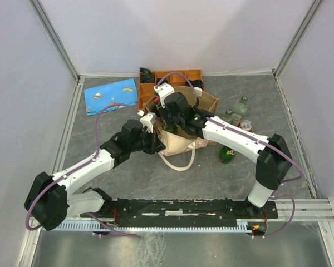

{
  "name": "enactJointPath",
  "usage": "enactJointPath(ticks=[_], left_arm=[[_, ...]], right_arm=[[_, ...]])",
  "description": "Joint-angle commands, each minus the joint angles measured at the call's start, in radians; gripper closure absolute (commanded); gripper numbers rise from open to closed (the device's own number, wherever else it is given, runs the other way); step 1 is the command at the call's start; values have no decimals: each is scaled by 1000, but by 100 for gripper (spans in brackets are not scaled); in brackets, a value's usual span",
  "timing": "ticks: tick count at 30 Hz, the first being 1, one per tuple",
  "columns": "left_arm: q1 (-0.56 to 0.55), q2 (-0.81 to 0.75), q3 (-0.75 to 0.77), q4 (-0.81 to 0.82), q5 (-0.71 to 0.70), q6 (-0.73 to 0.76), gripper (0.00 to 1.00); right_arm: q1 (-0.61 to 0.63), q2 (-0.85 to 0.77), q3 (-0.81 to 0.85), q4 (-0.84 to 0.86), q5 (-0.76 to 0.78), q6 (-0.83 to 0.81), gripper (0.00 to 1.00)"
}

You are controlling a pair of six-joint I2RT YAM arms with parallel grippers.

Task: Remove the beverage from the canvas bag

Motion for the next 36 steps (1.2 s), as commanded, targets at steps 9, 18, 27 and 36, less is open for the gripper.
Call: enactJointPath(ticks=[9, 18, 27, 36], left_arm=[[-4, 19, -27, -81, 10, 20, 97], [-3, 27, -23, -81, 17, 22, 97], [-3, 38, -21, -73, 17, 22, 97], [-3, 61, -15, -68, 40, 35, 97]], right_arm=[[19, -303, 192, 70, 213, -161, 100], [21, -529, 160, 68, 453, -288, 100], [20, -758, 16, 74, 791, -372, 100], [15, -996, -303, -43, 1039, -187, 100]])
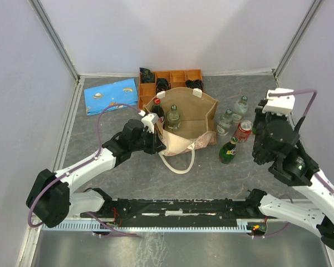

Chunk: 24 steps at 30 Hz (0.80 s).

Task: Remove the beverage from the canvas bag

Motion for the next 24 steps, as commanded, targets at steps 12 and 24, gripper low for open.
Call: enactJointPath(ticks=[12, 24], left_arm=[[-4, 40, -4, -99, 63, 56, 97], [-4, 21, -1, -111, 55, 59, 97]], right_arm=[[-3, -253, -325, -329, 99, 562, 100], [-271, -109, -463, -165, -170, 577, 100]])
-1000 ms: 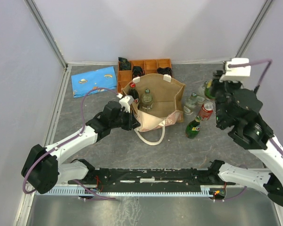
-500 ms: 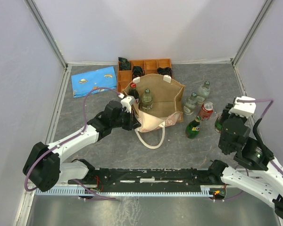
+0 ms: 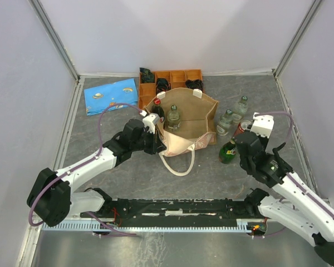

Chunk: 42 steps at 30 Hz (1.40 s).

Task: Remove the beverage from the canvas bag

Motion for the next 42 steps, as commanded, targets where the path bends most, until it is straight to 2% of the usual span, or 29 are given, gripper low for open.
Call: enactJointPath(ticks=[1, 6, 11, 21, 26, 27, 29, 30, 34, 36, 39, 42], left_arm=[[-4, 8, -2, -117, 33, 30, 97], [-4, 9, -2, -119, 27, 32, 97], [-4, 18, 1, -114, 24, 33, 97], [-5, 41, 8, -110, 32, 46, 97], [-4, 45, 12, -110, 33, 51, 97], [-4, 46, 13, -111, 32, 52, 97], [-4, 46, 12, -110, 28, 53, 97], [-4, 47, 12, -111, 26, 54, 97], [-4, 51, 13, -111, 27, 57, 97], [-4, 51, 13, -110, 27, 58, 97], [-4, 46, 13, -112, 26, 56, 97], [-4, 39, 13, -119, 25, 55, 97]], right_arm=[[-181, 7, -10, 178, -128, -9, 100], [-296, 80, -22, 250, -257, -31, 100], [-353, 121, -52, 324, -350, -2, 100], [-422, 126, -102, 399, -384, 26, 100], [-432, 136, -97, 382, -364, 29, 100], [-432, 135, -96, 371, -356, 29, 98], [-432, 126, -94, 349, -346, 31, 84], [-432, 122, -94, 338, -346, 30, 70], [-432, 112, -79, 279, -345, 34, 30], [-431, 106, -62, 248, -346, 33, 14], [-431, 95, -14, 217, -343, 8, 2], [-429, 91, 63, 197, -357, -43, 1]])
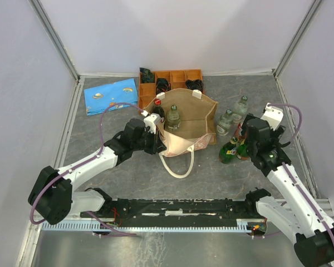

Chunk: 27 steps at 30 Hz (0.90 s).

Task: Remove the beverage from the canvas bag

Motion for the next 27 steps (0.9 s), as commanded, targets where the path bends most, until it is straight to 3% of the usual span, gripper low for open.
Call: enactJointPath(ticks=[1, 7, 13, 16, 27], left_arm=[[-4, 14, 4, -115, 23, 30, 97], [-4, -8, -6, -120, 0, 11, 97], [-5, -16, -16, -113, -22, -19, 97], [-4, -22, -18, -113, -33, -29, 97], [-4, -39, -26, -115, -61, -39, 97]], right_arm=[[-1, -20, 157, -23, -1, -71, 1], [60, 52, 389, -38, -71, -127, 1], [332, 254, 589, -24, -66, -229, 2], [405, 371, 676, -36, -155, -212, 3], [518, 680, 747, 30, -223, -202, 8]])
